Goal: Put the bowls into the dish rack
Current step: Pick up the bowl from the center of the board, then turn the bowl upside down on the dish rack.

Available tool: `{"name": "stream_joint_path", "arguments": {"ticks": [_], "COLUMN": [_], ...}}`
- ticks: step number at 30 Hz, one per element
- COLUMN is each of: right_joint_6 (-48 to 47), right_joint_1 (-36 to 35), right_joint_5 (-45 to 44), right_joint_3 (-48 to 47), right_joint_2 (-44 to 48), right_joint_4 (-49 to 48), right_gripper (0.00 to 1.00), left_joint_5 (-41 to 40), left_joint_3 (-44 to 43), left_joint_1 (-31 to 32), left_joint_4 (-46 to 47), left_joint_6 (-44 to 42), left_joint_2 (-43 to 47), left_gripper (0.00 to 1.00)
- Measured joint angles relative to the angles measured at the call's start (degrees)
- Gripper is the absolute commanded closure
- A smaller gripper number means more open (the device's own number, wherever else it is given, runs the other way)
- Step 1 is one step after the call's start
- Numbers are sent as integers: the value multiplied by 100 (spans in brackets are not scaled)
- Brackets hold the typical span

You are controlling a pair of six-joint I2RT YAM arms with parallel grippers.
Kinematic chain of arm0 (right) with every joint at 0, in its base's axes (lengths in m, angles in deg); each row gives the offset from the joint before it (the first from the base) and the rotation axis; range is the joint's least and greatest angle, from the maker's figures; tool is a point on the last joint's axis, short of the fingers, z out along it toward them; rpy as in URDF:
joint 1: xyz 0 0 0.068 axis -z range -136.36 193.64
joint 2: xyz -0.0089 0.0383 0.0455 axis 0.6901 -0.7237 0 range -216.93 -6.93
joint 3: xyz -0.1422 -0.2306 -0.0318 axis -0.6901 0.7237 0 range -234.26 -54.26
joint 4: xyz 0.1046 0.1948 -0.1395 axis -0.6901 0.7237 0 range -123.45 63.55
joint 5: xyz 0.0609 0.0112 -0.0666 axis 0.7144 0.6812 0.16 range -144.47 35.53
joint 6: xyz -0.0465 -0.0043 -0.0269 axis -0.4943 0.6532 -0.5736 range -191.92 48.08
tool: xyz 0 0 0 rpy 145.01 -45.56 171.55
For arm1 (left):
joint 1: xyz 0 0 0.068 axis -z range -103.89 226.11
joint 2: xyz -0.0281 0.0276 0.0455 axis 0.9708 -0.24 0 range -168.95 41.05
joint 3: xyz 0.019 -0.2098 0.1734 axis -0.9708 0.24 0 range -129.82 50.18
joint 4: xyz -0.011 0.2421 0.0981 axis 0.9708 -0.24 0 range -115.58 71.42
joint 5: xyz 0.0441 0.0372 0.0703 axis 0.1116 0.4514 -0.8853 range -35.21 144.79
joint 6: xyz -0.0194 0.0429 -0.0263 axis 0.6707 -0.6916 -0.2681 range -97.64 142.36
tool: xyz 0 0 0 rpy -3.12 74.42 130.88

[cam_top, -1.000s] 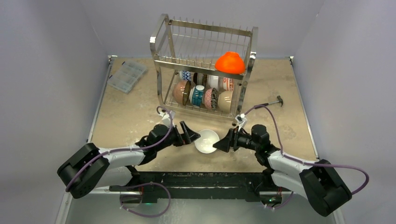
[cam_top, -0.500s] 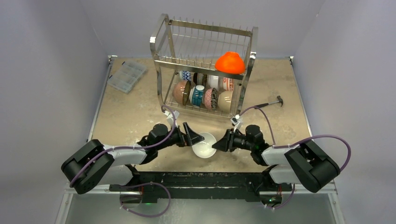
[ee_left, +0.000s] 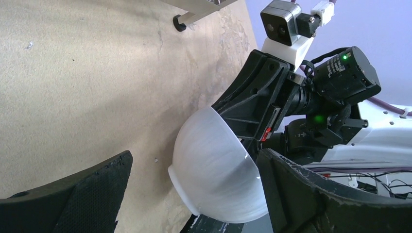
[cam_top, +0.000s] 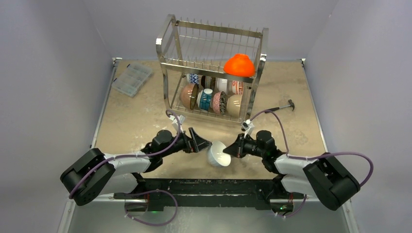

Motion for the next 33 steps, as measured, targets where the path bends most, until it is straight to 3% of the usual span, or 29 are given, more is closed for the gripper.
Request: {"name": "stream_joint_path", "arguments": {"ticks": [11, 17, 33], "right_joint_6": [-133, -168, -170], "right_joint_1": [0, -4, -4], "right_joint_5": [-409, -717, -1292], "right_joint_3": [-2, -2, -219], "right_joint_2": [1276, 2061, 3069], "right_joint_4": [999, 1622, 2450], "right_gripper": [100, 100, 100], "left_joint_5": [330, 328, -319], "left_joint_3": [-2, -101, -566], "left_joint_1": [26, 345, 1150], "left_joint_4": [-46, -363, -883], "left_joint_6": [146, 155, 835], "left_joint_2": [295, 507, 839], "left_gripper": [1, 1, 3]}}
